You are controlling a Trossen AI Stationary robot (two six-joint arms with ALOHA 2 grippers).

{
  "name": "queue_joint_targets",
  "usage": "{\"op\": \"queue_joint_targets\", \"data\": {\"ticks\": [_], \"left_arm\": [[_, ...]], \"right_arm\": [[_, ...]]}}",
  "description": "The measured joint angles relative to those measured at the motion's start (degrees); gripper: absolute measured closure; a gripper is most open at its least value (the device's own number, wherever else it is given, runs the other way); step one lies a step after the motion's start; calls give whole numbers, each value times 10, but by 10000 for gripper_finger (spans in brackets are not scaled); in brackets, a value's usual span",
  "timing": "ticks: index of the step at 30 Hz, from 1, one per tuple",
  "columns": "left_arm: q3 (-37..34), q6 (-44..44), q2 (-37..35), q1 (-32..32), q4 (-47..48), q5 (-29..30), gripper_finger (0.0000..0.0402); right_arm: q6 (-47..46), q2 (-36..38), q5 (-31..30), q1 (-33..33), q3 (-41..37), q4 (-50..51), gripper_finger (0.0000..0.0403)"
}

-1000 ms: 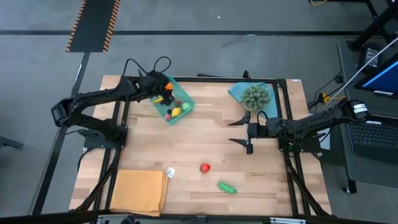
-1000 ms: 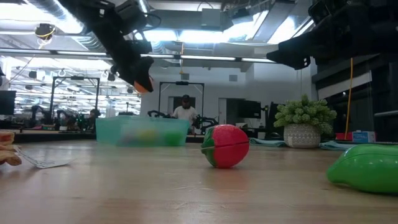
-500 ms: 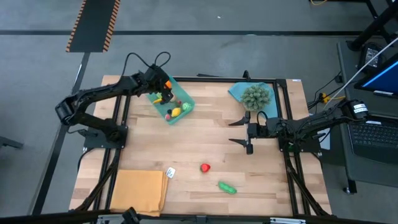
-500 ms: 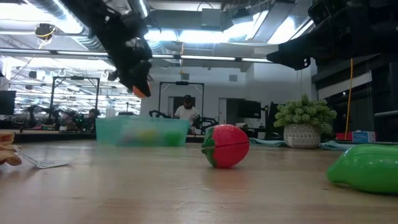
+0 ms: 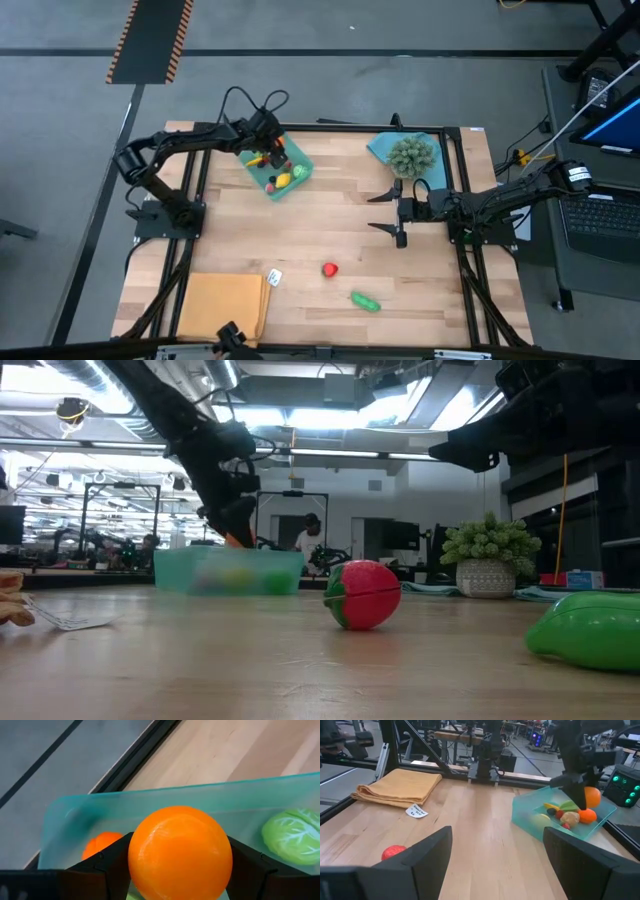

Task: Pick and placing Produce into tupperware
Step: Put the orange into the blue bin

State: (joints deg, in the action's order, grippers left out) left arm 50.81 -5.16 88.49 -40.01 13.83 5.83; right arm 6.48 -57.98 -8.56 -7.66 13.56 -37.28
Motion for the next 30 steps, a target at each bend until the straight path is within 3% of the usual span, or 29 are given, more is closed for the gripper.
{"op": "queue_joint_targets", "data": {"ticks": [20,30], "left_arm": [[0,2,22,-16,-35,0,163],[0,5,83,-12,-63,0,163]], "right_arm": [[-1,0,0,0,0,11,91],[-2,0,0,0,0,12,91]]}}
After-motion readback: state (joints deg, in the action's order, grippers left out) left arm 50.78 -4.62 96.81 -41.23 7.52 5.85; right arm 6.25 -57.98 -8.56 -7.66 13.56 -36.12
